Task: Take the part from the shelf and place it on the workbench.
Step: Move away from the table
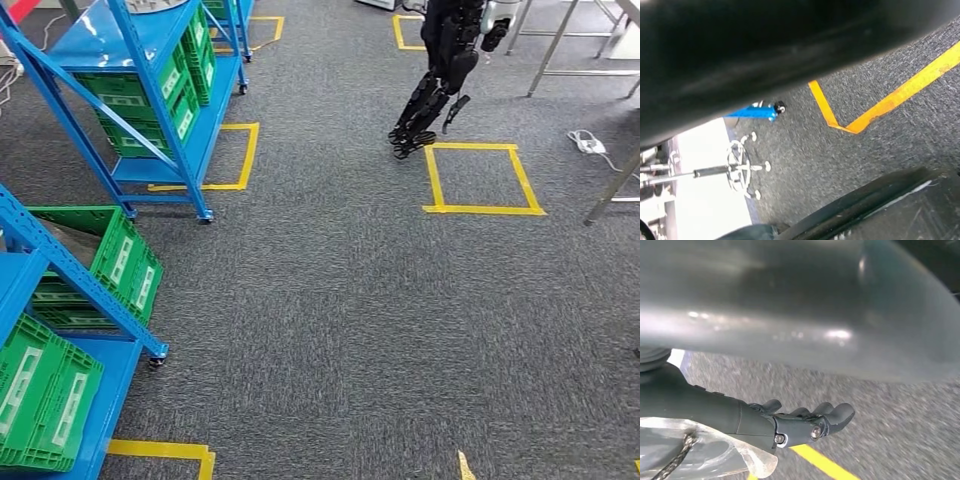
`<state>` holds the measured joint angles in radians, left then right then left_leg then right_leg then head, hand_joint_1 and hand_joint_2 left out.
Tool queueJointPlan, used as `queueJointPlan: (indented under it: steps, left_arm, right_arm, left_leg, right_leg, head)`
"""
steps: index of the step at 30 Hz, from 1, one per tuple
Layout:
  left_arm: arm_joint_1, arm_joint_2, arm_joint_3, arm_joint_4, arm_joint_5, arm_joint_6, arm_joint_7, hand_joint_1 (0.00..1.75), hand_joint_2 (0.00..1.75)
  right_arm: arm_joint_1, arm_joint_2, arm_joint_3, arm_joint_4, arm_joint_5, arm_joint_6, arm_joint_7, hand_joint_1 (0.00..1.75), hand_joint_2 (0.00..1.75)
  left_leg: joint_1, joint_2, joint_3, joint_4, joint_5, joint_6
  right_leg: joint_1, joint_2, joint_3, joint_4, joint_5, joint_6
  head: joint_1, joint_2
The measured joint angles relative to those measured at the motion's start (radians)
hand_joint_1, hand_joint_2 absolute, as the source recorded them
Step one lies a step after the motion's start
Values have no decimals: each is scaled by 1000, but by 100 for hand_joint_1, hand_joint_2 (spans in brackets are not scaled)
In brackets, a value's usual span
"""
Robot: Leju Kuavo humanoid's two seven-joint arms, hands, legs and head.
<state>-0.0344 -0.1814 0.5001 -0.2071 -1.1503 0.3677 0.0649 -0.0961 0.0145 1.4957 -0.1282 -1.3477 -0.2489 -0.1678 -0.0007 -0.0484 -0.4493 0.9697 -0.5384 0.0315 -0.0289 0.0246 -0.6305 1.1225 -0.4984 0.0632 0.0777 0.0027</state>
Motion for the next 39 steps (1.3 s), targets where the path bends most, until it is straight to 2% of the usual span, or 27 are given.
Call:
queueJointPlan:
  steps: [2,3,5,7,8,10,11,12,13,14,16,18,20,21,23,25,26,27,28,29,31,33,34,35,36,37,39]
  left_arm:
    - [-2,0,0,0,0,0,0,0,0]
    - [-3,0,0,0,-1,0,0,0,0]
    - [-3,0,0,0,-1,0,0,0,0]
    - [-2,1,0,0,-2,0,0,0,0]
    - [-3,1,0,0,-2,0,0,0,0]
    - [-6,1,0,0,-3,-1,0,0,0]
    - [-6,1,0,0,-5,-1,0,0,0]
    - [-4,1,0,0,-6,-1,0,0,0]
    - [-2,1,0,0,-7,-1,0,0,0]
    - [0,2,0,0,-7,-2,0,0,0]
    - [0,2,0,0,-8,-2,0,0,0]
    - [-5,2,0,0,-9,-2,0,0,0]
    - [-5,2,0,0,-10,-2,0,0,0]
    - [-2,2,0,0,-10,-2,0,0,0]
    - [-1,2,0,0,-10,-2,0,0,0]
    - [-4,1,0,0,-11,-2,0,0,0]
    - [-6,0,0,0,-11,-3,0,0,0]
    - [-6,-1,0,0,-11,-3,0,0,0]
    - [-5,-1,0,0,-11,-3,0,0,0]
    - [-4,-1,0,0,-11,-3,0,0,0]
    - [-5,-1,0,0,-13,-3,0,0,0]
    - [-6,-2,0,0,-16,-3,0,0,0]
    - [-6,-1,0,0,-18,-3,0,0,0]
    - [-5,-1,0,0,-19,-3,0,0,0]
    - [-4,0,0,0,-20,-2,0,0,0]
    - [-3,0,0,0,-21,-2,0,0,0]
    - [-5,1,0,0,-23,-3,0,0,0]
  right_arm:
    - [0,0,2,0,2,-4,0,0,0]
    - [-1,0,4,0,2,-5,0,0,0]
    - [0,0,7,0,4,-7,0,0,0]
    - [-1,-1,10,0,8,-9,0,0,0]
    - [-1,-2,12,0,10,-9,0,0,0]
    - [-1,-2,17,0,18,-10,1,0,0]
    - [0,-2,20,0,24,-12,2,0,0]
    - [-1,-2,24,0,29,-13,3,0,0]
    - [-1,-2,28,0,34,-14,3,0,0]
    - [-2,-2,31,0,37,-15,3,0,0]
    - [-3,-2,38,0,42,-17,3,0,0]
    - [-4,-2,42,0,52,-19,4,0,0]
    - [-6,-2,45,0,62,-22,6,0,0]
    - [-8,-2,46,0,66,-23,6,0,0]
    - [-11,-2,48,0,73,-26,6,0,0]
    - [-8,-2,49,0,75,-28,7,0,0]
    - [-6,-2,49,0,76,-28,8,0,0]
    - [-3,-2,50,0,79,-28,9,0,0]
    - [-2,-2,50,0,83,-29,10,0,0]
    - [-2,-2,51,0,90,-30,12,0,0]
    - [-3,-3,52,0,111,-36,16,0,0]
    - [-4,-3,55,0,141,-44,21,0,0]
    - [-5,-3,56,0,157,-48,25,0,0]
    - [-5,-3,56,0,174,-52,28,0,0]
    - [-5,-3,57,0,191,-58,33,0,0]
    - [-5,-3,57,0,206,-63,36,0,0]
    - [-5,-4,57,0,230,-73,41,0,0]
  left_leg:
    - [4,-20,-9,17,-11,-14]
    - [5,-29,-15,21,-13,-21]
    - [8,-42,-19,23,-15,-29]
    - [8,-17,-35,57,-35,-36]
    - [8,4,-59,105,-59,-41]
    - [8,32,-136,246,-114,-47]
    - [8,36,-172,304,-127,-49]
    - [8,37,-192,330,-121,-48]
    - [8,39,-194,316,-94,-47]
    - [8,45,-177,265,-52,-43]
    - [1,85,-127,132,22,-33]
    - [-9,117,-103,64,39,-23]
    - [-12,105,-103,53,35,-16]
    - [-10,94,-101,47,39,-11]
    - [-4,73,-96,36,46,0]
    - [-3,50,-96,34,48,7]
    - [-4,36,-96,34,48,8]
    - [-5,22,-94,35,47,9]
    - [-6,7,-92,36,46,8]
    - [-6,-8,-89,37,45,7]
    - [-6,-37,-86,41,39,1]
    - [-3,-59,-92,47,35,-9]
    - [-1,-69,-96,47,36,-15]
    - [1,-80,-98,47,38,-21]
    - [2,-79,-100,48,36,-27]
    - [1,-61,-105,59,29,-33]
    - [0,-2,-145,140,-16,-44]
  right_leg:
    - [-3,32,50,-85,12,-4]
    - [-2,38,57,-91,1,-9]
    - [0,23,61,-92,-1,-24]
    - [-1,3,66,-96,-5,-37]
    - [-1,-9,70,-98,-7,-43]
    - [2,-35,74,-98,-13,-51]
    - [3,-48,75,-98,-15,-53]
    - [4,-60,78,-98,-18,-55]
    - [4,-71,82,-98,-21,-55]
    - [5,-81,87,-98,-24,-55]
    - [8,-101,97,-98,-31,-50]
    - [13,-122,102,-99,-36,-42]
    - [15,-143,107,-103,-39,-33]
    - [14,-137,107,-101,-43,-27]
    - [10,-87,86,-51,-77,-20]
    - [9,-37,24,74,-135,-19]
    - [10,-30,-10,135,-156,-18]
    - [10,-27,-33,170,-158,-19]
    - [10,-26,-39,168,-139,-19]
    - [10,-22,-25,124,-101,-21]
    - [7,14,31,-13,-29,-24]
    - [6,50,70,-90,-11,-26]
    - [7,54,76,-95,-16,-27]
    - [8,44,79,-98,-15,-31]
    - [7,33,81,-101,-14,-35]
    - [6,22,84,-105,-13,-40]
    - [4,-7,91,-112,-14,-50]
  head:
    - [1,0]
    - [1,0]
    - [1,0]
    - [-3,0]
    - [-5,0]
    - [-8,0]
    - [-8,0]
    - [-8,0]
    - [-8,0]
    - [-8,0]
    - [-8,0]
    - [-8,0]
    - [-7,0]
    - [-4,0]
    - [-2,0]
    - [0,0]
    - [1,0]
    - [1,0]
    - [1,0]
    - [1,0]
    - [1,0]
    - [1,0]
    - [0,0]
    - [1,0]
    - [0,0]
    - [-1,0]
    - [-6,0]
